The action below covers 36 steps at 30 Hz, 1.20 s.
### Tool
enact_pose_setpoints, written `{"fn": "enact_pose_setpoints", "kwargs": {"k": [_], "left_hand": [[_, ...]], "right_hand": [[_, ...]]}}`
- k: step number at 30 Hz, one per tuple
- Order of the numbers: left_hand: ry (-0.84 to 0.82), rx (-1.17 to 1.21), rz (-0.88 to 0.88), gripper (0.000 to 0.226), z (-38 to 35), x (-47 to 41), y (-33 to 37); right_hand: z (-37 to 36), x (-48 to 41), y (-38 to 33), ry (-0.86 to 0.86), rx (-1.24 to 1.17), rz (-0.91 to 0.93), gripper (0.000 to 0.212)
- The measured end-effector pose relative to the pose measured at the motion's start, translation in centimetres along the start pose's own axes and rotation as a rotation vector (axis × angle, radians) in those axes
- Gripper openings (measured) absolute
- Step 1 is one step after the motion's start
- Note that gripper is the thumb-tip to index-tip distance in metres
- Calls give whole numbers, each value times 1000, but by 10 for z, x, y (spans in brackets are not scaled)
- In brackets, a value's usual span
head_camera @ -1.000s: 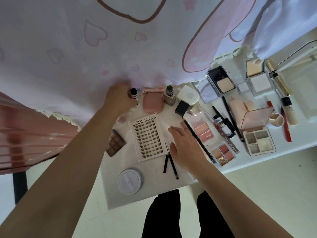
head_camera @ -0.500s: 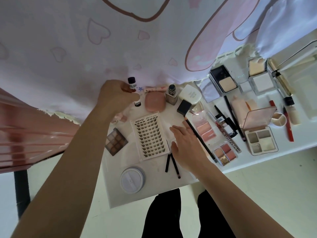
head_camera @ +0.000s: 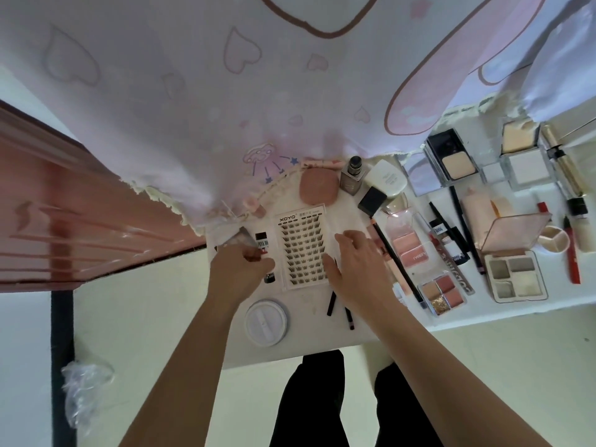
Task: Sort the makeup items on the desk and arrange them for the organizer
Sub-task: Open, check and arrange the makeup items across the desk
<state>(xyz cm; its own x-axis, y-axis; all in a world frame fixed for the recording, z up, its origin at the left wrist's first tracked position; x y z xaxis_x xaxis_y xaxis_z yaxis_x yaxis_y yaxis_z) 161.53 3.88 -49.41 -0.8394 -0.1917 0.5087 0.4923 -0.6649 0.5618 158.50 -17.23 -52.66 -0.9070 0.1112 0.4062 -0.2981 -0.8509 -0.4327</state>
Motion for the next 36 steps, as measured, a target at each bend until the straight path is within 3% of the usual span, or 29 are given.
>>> {"fn": "enact_pose_setpoints", "kwargs": {"k": [8, 26, 36], "left_hand": [[143, -147, -46, 27, -16, -16, -14], [112, -156, -80, 20, -16, -16, -14], [319, 94, -42, 11, 15, 8, -14]], "right_hand": [[-3, 2, -1, -7, 29, 7, 51], [-3, -2, 0, 39, 43, 27, 43], [0, -7, 1, 79, -89, -67, 41]]}}
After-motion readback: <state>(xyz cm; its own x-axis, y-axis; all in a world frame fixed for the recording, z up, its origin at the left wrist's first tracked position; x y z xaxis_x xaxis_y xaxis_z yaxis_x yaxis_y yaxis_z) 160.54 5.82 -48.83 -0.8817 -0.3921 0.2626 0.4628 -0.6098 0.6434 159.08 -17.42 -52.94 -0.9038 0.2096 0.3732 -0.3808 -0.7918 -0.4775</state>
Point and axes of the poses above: each hand's wrist, its own x-axis away from the middle knuckle, its own z-axis out of the back of the hand, y = z × x, the point moved 5 cm from there along -x, towards the middle knuckle, and after that the axes turned 5 degrees about -z, right-handed, at the moved point
